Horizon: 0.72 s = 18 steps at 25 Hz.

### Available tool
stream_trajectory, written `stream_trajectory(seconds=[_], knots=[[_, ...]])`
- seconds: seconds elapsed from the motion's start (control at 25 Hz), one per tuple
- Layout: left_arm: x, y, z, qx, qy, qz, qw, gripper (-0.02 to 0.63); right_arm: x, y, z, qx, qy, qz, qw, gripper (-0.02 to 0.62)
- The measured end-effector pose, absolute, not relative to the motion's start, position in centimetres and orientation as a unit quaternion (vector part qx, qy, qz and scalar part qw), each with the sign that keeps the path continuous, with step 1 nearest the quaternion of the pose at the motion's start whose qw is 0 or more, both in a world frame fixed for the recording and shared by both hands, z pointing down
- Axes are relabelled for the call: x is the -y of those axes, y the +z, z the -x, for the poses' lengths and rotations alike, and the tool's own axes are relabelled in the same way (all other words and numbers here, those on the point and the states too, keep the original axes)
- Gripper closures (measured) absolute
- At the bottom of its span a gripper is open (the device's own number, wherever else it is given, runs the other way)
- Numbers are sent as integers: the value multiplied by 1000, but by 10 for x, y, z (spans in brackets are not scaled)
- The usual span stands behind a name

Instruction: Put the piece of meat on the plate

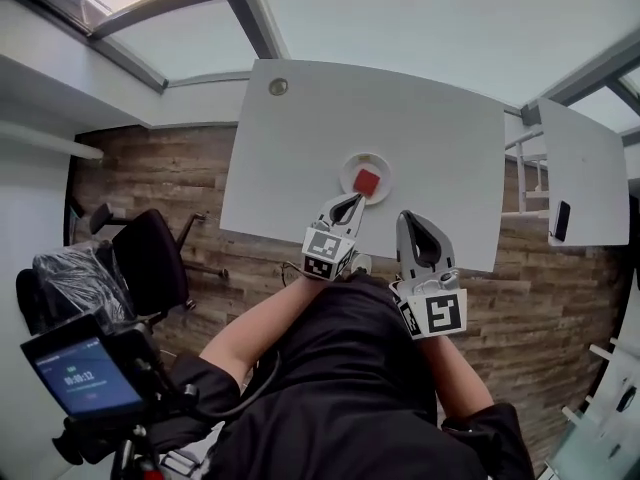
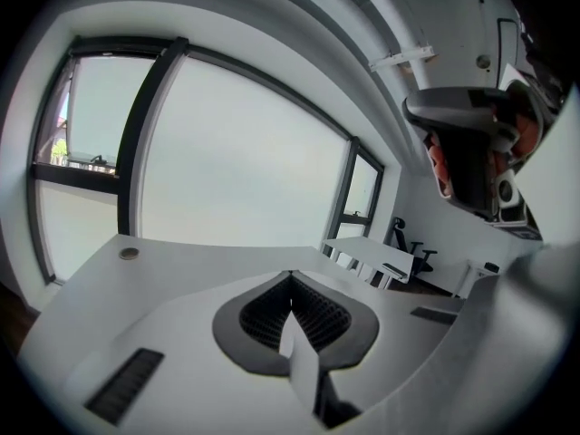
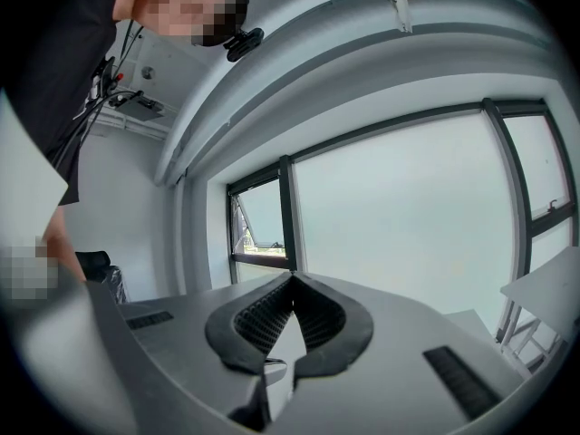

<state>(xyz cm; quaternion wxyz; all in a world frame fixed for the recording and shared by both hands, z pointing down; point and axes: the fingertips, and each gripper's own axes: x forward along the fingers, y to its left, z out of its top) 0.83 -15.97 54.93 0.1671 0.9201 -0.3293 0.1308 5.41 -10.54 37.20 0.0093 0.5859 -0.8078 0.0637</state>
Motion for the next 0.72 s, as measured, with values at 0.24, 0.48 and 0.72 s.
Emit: stream_trajectory(seconds=[0.24, 0.48, 0.72], knots=[[147, 497, -1, 325, 92, -932, 129, 600, 109, 368, -48, 804, 44, -593, 12, 589], [160, 453, 13, 354, 50, -929, 100, 600, 120, 366, -46, 804, 23, -595, 13, 589], [160, 408, 15, 357, 17, -931, 76, 600, 123, 367, -43, 800, 21, -599, 17, 591]])
